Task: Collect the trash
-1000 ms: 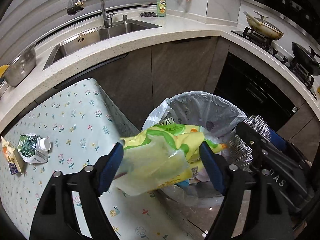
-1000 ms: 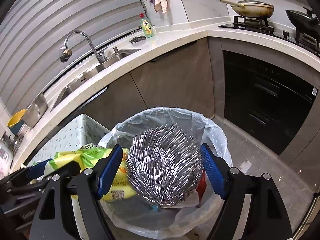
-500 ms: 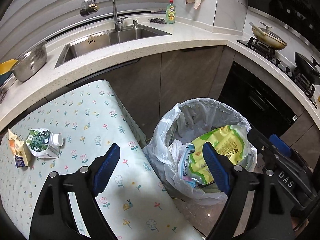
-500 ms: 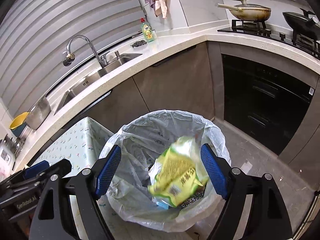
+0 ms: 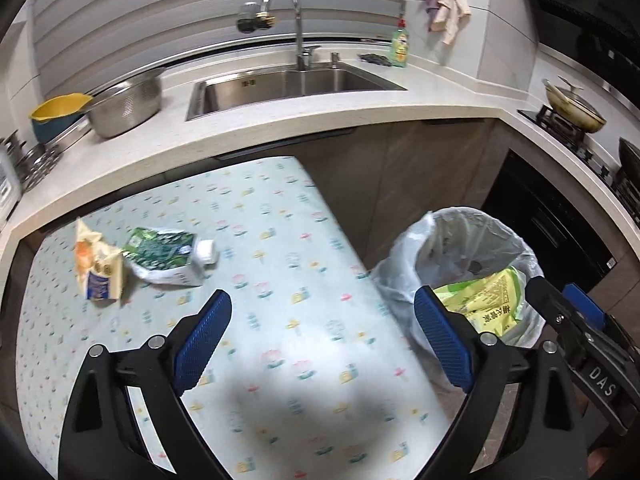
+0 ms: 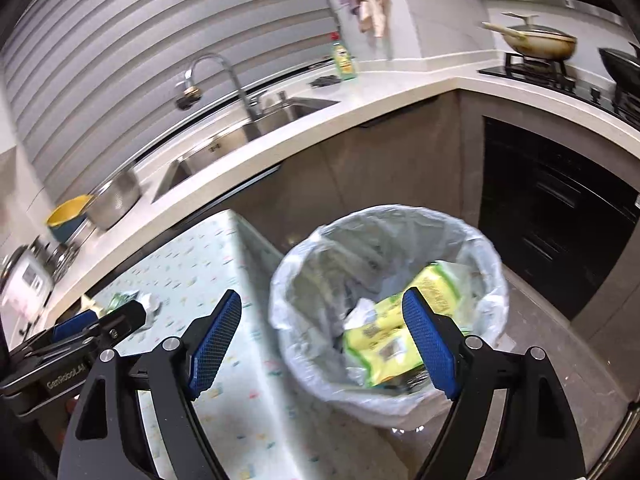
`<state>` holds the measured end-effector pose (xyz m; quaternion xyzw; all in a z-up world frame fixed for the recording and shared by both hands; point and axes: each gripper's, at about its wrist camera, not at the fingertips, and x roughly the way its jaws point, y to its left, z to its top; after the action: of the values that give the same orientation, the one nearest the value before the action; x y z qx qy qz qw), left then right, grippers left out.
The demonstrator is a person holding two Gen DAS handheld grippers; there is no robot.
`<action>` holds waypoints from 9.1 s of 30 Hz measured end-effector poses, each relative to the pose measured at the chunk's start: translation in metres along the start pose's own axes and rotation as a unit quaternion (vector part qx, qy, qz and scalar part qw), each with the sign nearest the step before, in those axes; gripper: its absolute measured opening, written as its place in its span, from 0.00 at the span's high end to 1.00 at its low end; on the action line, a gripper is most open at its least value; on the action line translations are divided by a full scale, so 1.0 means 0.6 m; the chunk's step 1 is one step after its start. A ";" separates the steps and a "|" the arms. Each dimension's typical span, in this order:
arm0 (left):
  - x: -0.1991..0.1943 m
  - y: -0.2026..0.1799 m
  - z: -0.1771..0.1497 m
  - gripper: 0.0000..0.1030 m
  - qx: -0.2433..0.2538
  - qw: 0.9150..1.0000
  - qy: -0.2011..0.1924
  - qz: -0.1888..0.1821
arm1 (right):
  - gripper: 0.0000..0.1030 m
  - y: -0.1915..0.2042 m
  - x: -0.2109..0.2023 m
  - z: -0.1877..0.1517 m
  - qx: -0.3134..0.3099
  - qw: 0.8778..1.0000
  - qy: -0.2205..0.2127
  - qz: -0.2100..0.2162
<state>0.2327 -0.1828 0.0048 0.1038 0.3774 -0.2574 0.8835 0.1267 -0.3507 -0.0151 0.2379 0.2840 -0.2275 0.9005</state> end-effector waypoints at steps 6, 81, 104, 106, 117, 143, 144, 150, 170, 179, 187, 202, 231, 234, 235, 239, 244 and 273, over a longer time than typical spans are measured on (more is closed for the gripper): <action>-0.020 0.085 -0.017 0.11 -0.039 0.999 0.002 0.030 | 0.23 0.077 -0.001 -0.017 -0.035 0.999 0.011 0.026; 0.151 0.460 -0.018 0.45 -0.265 0.961 0.073 0.022 | 0.51 0.398 0.281 -0.101 -0.086 0.978 0.128 0.139; -0.042 0.322 -0.229 0.45 -0.179 0.975 0.128 0.001 | 0.52 0.225 0.016 -0.239 -0.085 0.973 0.179 0.115; -0.052 0.313 -0.240 0.45 -0.173 0.977 0.128 -0.001 | 0.53 0.218 0.005 -0.250 -0.082 0.972 0.185 0.117; -0.056 0.295 -0.262 0.46 -0.165 0.977 0.138 -0.002 | 0.48 0.225 0.021 -0.272 -0.095 0.962 0.215 0.140; -0.127 0.168 -0.135 0.47 -0.102 0.993 0.053 -0.038 | 0.55 0.117 -0.076 -0.120 -0.023 0.990 0.072 0.121; -0.126 0.155 -0.128 0.47 -0.096 0.993 0.051 -0.040 | 0.55 0.108 -0.080 -0.114 -0.021 0.991 0.065 0.117; -0.114 0.076 -0.093 0.47 -0.058 0.996 0.042 -0.059 | 0.55 0.047 -0.102 -0.075 -0.001 0.996 0.025 0.085; -0.020 -0.185 -0.011 0.46 0.078 0.984 0.046 -0.154 | 0.55 -0.161 -0.085 -0.015 0.091 0.995 -0.029 -0.022; 0.043 -0.264 0.007 0.44 0.148 0.971 0.049 -0.179 | 0.55 -0.212 -0.060 -0.008 0.119 0.991 -0.031 -0.054; 0.084 -0.264 0.013 0.32 0.142 0.975 0.054 -0.160 | 0.55 -0.228 -0.047 -0.005 0.125 0.990 -0.029 -0.064; 0.084 -0.148 0.040 0.14 0.055 0.993 0.029 -0.102 | 0.55 -0.169 0.006 0.009 0.092 0.995 -0.006 -0.036; 0.002 -0.070 -0.003 0.09 0.017 0.999 0.011 -0.045 | 0.29 -0.070 -0.041 0.006 0.015 0.999 -0.006 -0.029; -0.010 -0.068 -0.007 0.08 0.017 0.999 0.008 -0.039 | 0.27 -0.059 -0.057 0.004 -0.001 0.999 -0.008 -0.033; -0.015 -0.067 -0.009 0.08 0.017 0.999 0.007 -0.038 | 0.27 -0.055 -0.063 0.003 -0.005 0.999 -0.010 -0.035; -0.029 -0.064 -0.018 0.07 0.014 0.999 0.006 -0.033 | 0.20 -0.047 -0.083 -0.003 -0.018 0.999 -0.010 -0.044; -0.043 -0.066 -0.034 0.07 0.022 0.999 0.005 -0.027 | 0.19 -0.039 -0.099 -0.015 -0.037 0.998 -0.001 -0.056; -0.094 -0.059 -0.103 0.07 0.020 1.000 0.003 0.010 | 0.07 -0.024 -0.147 -0.074 -0.087 0.994 0.021 -0.068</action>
<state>0.1431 -0.1679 0.0032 0.1265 0.3740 -0.2560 0.8824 0.0360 -0.3132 0.0030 0.1439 0.3373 -0.2577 0.8939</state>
